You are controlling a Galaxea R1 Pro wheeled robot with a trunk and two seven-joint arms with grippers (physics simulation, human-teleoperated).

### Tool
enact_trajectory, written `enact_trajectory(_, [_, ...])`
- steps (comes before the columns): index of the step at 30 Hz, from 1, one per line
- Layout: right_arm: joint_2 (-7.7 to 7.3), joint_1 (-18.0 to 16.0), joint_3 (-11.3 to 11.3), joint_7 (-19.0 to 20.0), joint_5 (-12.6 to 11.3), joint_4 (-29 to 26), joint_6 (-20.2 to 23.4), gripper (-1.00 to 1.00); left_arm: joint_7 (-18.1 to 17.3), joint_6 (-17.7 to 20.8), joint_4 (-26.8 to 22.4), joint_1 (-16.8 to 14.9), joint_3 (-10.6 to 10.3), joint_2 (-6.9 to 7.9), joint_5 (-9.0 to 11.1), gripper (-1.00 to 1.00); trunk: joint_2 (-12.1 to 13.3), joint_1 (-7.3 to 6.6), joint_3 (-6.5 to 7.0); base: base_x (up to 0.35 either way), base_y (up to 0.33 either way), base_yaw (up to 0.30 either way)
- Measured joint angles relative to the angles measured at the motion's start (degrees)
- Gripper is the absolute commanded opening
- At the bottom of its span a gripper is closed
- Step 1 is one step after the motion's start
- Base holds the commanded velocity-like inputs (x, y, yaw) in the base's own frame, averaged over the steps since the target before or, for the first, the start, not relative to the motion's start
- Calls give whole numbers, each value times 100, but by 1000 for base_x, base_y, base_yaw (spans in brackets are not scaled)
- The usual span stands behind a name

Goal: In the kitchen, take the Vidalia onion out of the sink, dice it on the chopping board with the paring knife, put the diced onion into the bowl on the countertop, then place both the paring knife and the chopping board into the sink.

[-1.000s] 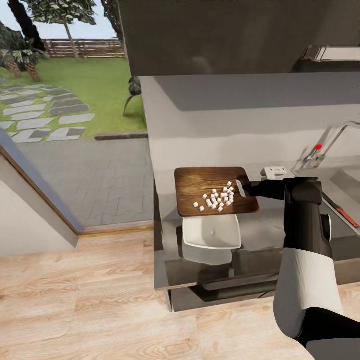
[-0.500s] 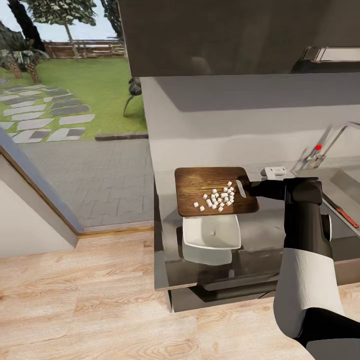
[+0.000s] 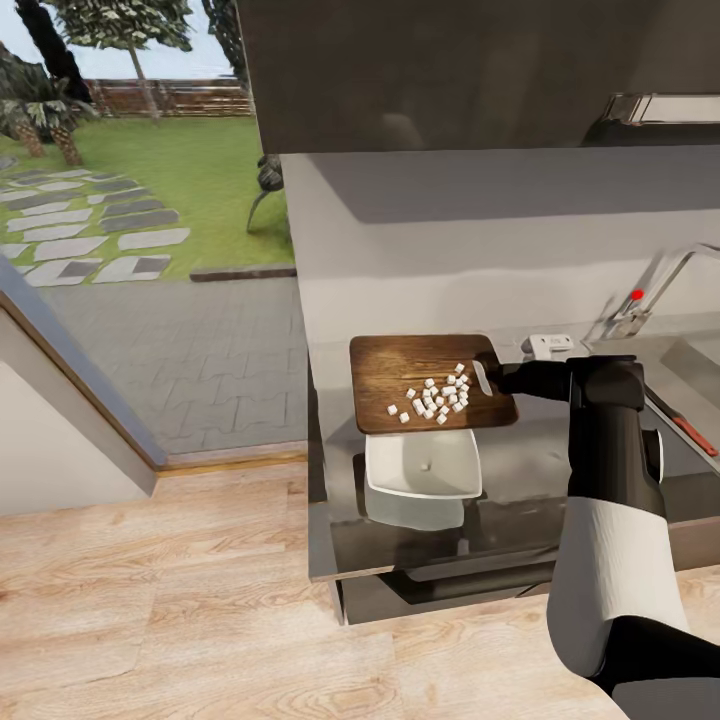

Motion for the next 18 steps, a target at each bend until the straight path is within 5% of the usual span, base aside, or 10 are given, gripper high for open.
enact_trajectory(18, [9,44,-29,-14,-12,0,-467,-100,0,3,-5,0,0,0,0,100,0,0,0,0,0,0])
